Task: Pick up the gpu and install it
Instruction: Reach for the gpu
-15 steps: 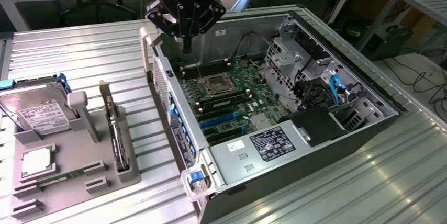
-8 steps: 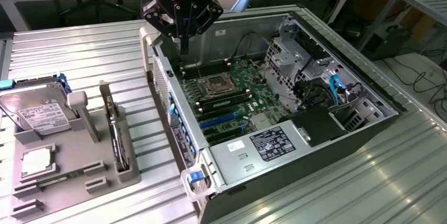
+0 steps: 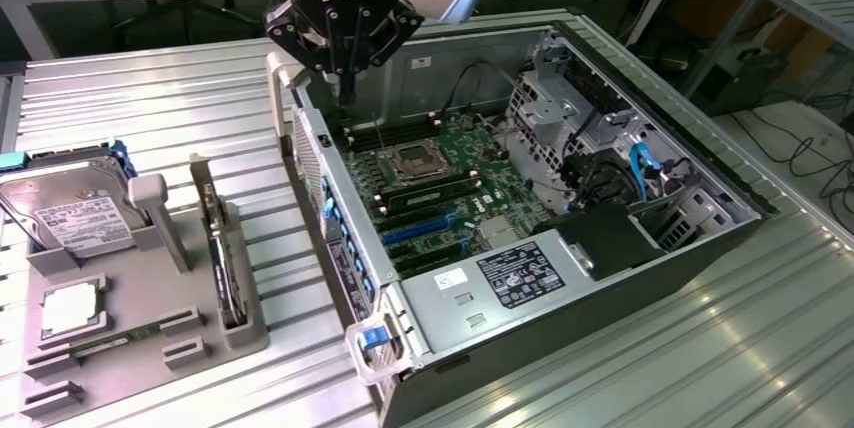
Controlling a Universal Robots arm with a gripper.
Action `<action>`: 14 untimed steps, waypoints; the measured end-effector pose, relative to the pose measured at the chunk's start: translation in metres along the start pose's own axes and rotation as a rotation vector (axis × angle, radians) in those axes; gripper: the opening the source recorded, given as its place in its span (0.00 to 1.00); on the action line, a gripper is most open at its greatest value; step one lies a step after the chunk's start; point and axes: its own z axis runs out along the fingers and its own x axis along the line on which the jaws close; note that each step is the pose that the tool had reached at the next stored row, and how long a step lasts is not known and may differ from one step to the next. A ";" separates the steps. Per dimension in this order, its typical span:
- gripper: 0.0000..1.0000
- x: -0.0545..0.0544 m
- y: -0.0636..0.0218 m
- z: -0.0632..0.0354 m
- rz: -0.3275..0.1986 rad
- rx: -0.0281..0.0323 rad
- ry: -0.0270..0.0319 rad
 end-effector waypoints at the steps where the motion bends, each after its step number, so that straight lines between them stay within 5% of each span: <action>1: 0.11 0.001 -0.0002 0.0000 0.000 0.0000 0.0000; 14: 0.11 0.014 -0.0014 -0.0003 0.000 -0.0001 -0.0001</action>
